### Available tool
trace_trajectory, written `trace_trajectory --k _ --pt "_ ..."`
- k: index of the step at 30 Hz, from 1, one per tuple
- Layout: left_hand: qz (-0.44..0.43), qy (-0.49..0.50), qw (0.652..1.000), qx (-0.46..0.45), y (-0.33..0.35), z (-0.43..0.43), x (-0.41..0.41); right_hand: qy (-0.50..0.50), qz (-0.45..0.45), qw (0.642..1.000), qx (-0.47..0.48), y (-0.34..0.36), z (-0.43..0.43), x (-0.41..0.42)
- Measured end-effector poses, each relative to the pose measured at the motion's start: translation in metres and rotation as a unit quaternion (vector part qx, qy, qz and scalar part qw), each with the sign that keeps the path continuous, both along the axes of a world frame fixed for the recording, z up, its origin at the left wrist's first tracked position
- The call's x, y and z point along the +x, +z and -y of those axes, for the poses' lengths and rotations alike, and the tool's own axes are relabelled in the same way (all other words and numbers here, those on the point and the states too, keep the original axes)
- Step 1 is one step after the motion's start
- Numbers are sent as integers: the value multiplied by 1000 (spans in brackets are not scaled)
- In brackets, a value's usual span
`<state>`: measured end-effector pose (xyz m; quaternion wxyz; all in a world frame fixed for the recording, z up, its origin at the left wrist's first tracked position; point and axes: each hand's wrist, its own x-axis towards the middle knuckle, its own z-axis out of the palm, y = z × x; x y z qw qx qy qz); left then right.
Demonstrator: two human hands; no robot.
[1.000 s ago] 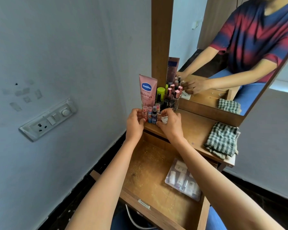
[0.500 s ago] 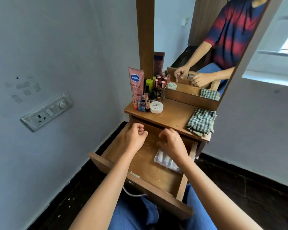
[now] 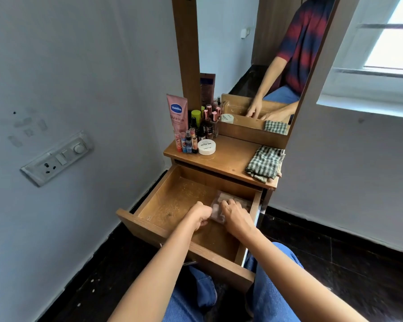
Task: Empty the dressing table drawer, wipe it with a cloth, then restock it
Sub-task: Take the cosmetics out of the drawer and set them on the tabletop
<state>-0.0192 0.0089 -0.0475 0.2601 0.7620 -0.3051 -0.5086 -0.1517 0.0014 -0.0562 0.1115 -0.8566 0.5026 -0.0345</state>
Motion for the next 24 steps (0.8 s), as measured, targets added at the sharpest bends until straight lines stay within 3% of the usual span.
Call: trace_trajectory --k 14,19,24 --pt "-155 108 981 -34 9 1 -1 6 89 991 -96 -2 -3 -1" --pt "-243 170 953 -58 30 -20 25 73 150 977 -129 7 -3 1" --pt "-308 213 918 -134 55 -44 38 143 189 943 -233 33 -7 5"
